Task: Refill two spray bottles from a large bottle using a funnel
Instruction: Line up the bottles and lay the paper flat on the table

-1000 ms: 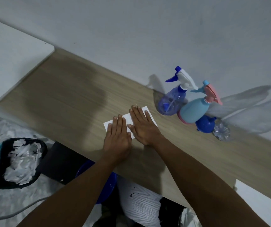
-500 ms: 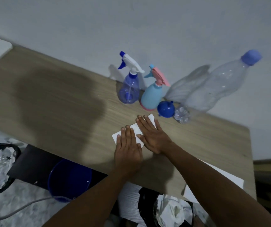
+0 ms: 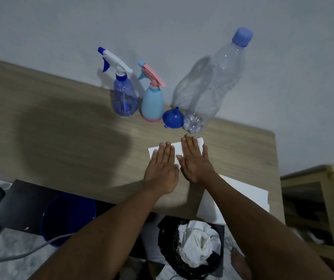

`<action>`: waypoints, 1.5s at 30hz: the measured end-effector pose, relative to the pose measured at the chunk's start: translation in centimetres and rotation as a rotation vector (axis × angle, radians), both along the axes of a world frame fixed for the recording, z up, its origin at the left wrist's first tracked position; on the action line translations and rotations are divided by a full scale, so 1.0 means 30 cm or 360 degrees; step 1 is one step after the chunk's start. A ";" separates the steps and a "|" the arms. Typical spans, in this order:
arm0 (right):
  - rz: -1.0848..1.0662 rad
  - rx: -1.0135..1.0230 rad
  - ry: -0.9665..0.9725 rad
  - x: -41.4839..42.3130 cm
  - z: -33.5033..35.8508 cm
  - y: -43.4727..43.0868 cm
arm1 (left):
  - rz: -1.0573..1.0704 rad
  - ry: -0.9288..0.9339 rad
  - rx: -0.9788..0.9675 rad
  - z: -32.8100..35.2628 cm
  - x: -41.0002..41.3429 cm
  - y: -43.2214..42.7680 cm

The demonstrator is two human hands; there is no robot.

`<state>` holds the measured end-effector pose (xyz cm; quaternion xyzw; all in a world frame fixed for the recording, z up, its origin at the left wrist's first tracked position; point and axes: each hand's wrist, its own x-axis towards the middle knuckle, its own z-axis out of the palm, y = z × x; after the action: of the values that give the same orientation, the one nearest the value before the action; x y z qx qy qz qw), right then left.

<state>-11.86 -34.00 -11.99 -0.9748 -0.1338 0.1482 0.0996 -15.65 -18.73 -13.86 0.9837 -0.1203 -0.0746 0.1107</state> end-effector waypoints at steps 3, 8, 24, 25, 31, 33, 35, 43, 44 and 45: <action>-0.0197 0.0023 0.0053 -0.074 0.001 0.020 | -0.0184 0.0019 0.0060 -0.001 -0.013 0.028; -0.0348 0.0025 0.0160 -0.201 0.014 0.070 | -0.0356 -0.0135 0.0052 0.009 -0.097 0.082; -0.0337 -0.0042 0.0033 -0.472 -0.003 0.349 | -0.0481 -0.0112 0.0100 0.032 -0.315 0.400; -0.0333 -0.0044 0.0028 -0.471 -0.007 0.379 | -0.0479 -0.0103 0.0097 0.029 -0.313 0.433; -0.0280 -0.0032 -0.0008 -0.393 -0.014 0.610 | -0.0426 -0.0082 0.0098 0.028 -0.252 0.668; -0.0230 0.0004 0.0018 -0.340 -0.014 0.689 | -0.0400 -0.0091 0.0085 0.026 -0.205 0.752; -0.0203 0.0043 0.0038 -0.278 -0.014 0.759 | -0.0385 -0.0082 0.0046 0.025 -0.148 0.828; -0.0222 0.0074 -0.0005 -0.027 -0.017 0.914 | -0.0398 -0.0018 0.0012 0.008 0.109 0.995; -0.0235 0.0082 0.0002 0.004 -0.019 0.922 | -0.0407 -0.0018 0.0014 0.006 0.140 1.004; -0.0243 0.0087 0.0011 0.033 -0.019 0.929 | -0.0409 -0.0030 0.0013 0.003 0.169 1.010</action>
<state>-10.88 -6.11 -12.56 -0.9785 -0.0628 0.1398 0.1378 -10.57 11.56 -13.77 0.9613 -0.2462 -0.0794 0.0950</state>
